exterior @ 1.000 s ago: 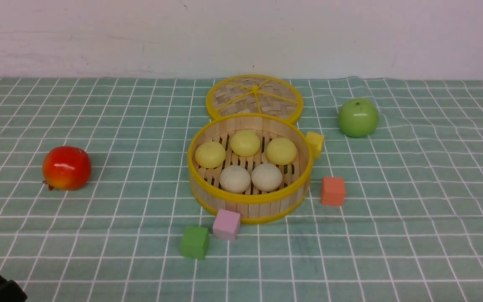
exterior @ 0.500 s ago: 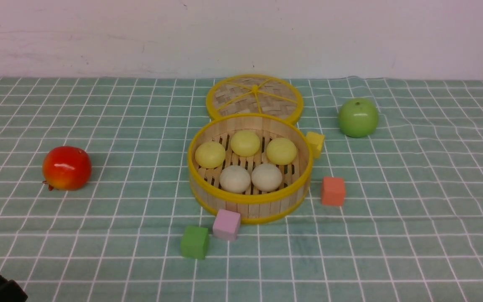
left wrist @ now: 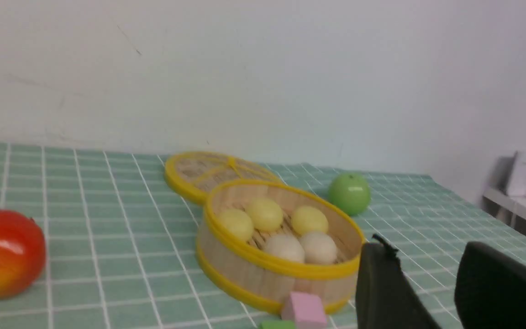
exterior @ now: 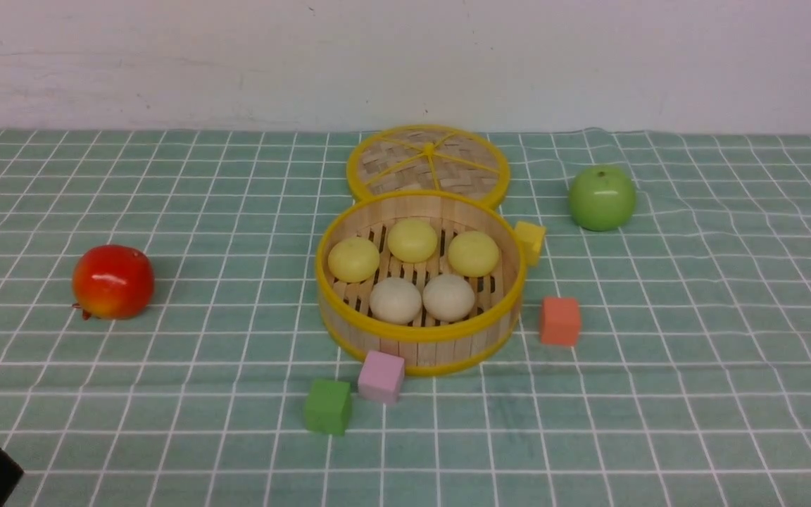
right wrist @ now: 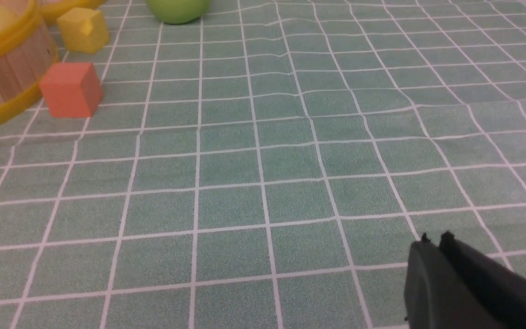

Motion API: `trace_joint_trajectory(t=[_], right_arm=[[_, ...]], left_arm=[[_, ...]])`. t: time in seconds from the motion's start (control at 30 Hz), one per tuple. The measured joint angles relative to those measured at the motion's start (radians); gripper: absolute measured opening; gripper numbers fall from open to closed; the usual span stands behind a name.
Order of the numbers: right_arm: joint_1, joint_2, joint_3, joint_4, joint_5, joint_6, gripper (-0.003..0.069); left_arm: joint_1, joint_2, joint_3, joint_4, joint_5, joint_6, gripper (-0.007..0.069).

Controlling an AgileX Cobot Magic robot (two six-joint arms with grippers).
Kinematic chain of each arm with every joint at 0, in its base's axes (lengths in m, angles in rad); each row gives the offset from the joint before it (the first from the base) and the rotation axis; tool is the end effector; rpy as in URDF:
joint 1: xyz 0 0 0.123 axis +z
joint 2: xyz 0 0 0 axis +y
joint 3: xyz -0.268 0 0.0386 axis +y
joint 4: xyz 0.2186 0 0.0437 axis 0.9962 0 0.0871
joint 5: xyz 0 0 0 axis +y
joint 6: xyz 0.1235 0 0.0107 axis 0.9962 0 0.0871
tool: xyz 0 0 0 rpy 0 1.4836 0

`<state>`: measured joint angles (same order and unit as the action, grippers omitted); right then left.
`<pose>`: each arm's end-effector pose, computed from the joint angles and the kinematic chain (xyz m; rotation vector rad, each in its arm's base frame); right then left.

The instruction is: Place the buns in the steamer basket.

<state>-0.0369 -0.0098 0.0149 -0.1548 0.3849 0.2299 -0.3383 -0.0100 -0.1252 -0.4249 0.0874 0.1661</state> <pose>0.0684 -0.0097 0.1651 0.1549 1.8625 -0.0201 0.0598 -0.0258 0.2492 0.0886 1.4456 -0.5152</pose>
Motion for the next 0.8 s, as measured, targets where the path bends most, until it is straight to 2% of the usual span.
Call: trace_joint_trajectory(t=[0.07, 0.13, 0.23, 0.3, 0.33, 0.4, 0.47, 0.53, 0.8], right_arm=[[0.0, 0.0, 0.0, 0.0, 0.0, 0.0, 0.0021], [0.0, 0.0, 0.0, 0.0, 0.0, 0.0, 0.0021], [0.0, 0.0, 0.0, 0.0, 0.0, 0.0, 0.0025], [0.0, 0.0, 0.0, 0.0, 0.0, 0.0, 0.0026], [0.0, 0.0, 0.0, 0.0, 0.0, 0.0, 0.0029], [0.0, 0.0, 0.0, 0.0, 0.0, 0.0, 0.0031], [0.0, 0.0, 0.0, 0.0, 0.0, 0.0, 0.0036], [0.0, 0.0, 0.0, 0.0, 0.0, 0.0, 0.0039], [0.0, 0.0, 0.0, 0.0, 0.0, 0.0, 0.0051]], left_arm=[[0.026, 0.0, 0.007, 0.031, -0.022, -0.013, 0.0237], [0.114, 0.0, 0.027, 0.096, -0.042, -0.073, 0.0206], [0.218, 0.0, 0.072, 0.208, -0.03, -0.172, 0.0106], [0.249, 0.0, 0.102, 0.256, -0.011, -0.211, 0.0051], [0.282, 0.0, 0.14, 0.312, 0.033, -0.26, -0.0006], [0.295, 0.0, 0.147, 0.331, 0.083, -0.285, -0.0014], [0.311, 0.0, 0.153, 0.358, 0.221, -0.322, -0.0014], [0.314, 0.0, 0.156, 0.366, 0.289, -0.338, -0.0014], [0.315, 0.0, 0.156, 0.37, 0.298, -0.36, -0.0014]])
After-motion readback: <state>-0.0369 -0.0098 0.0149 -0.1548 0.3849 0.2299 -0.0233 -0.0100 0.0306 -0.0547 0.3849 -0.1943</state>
